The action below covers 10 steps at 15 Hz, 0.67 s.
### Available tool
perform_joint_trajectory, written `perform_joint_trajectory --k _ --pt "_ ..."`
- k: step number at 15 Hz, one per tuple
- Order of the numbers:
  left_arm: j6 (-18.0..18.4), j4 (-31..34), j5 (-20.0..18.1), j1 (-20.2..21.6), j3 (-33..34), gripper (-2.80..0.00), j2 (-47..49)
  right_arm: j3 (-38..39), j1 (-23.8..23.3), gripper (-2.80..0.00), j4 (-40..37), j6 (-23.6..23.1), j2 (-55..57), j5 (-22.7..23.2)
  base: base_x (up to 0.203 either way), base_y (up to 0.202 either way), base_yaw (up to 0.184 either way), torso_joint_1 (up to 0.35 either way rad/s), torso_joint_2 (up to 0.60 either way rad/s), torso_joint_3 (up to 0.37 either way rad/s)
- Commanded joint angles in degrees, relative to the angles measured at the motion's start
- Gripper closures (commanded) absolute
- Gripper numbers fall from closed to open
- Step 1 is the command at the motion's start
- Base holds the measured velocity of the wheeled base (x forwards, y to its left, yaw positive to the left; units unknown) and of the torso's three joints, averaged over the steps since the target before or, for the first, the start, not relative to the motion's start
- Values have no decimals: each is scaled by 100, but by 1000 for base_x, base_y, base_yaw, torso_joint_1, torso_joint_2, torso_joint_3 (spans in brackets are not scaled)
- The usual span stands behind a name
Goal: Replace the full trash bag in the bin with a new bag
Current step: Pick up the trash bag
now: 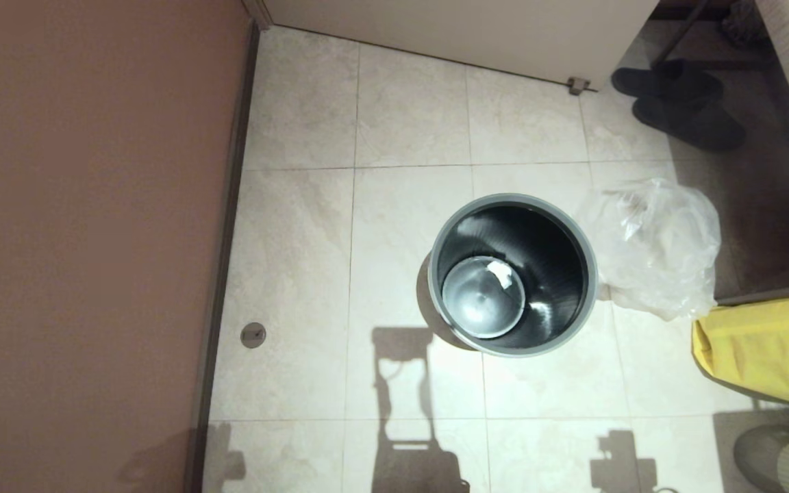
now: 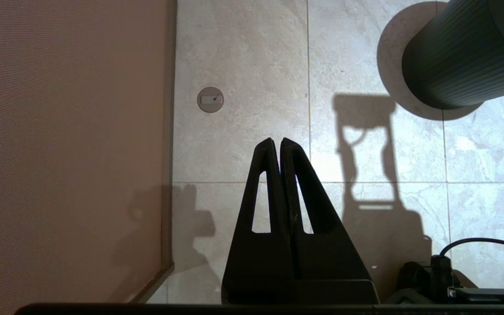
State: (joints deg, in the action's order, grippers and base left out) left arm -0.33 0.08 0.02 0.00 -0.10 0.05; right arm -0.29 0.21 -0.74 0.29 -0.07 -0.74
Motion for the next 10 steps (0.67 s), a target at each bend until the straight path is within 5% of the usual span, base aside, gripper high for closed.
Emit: perform_joint_trajectory --k 1,10 --pt "-2 1 -2 0 1 0 4 -17 -2 0 -5 -3 7 -28 0 0 0 0 0 0" --pt "-2 1 -2 0 1 0 4 -1455 11 0 -606 -3 966 76 0 0 0 0 0 0"
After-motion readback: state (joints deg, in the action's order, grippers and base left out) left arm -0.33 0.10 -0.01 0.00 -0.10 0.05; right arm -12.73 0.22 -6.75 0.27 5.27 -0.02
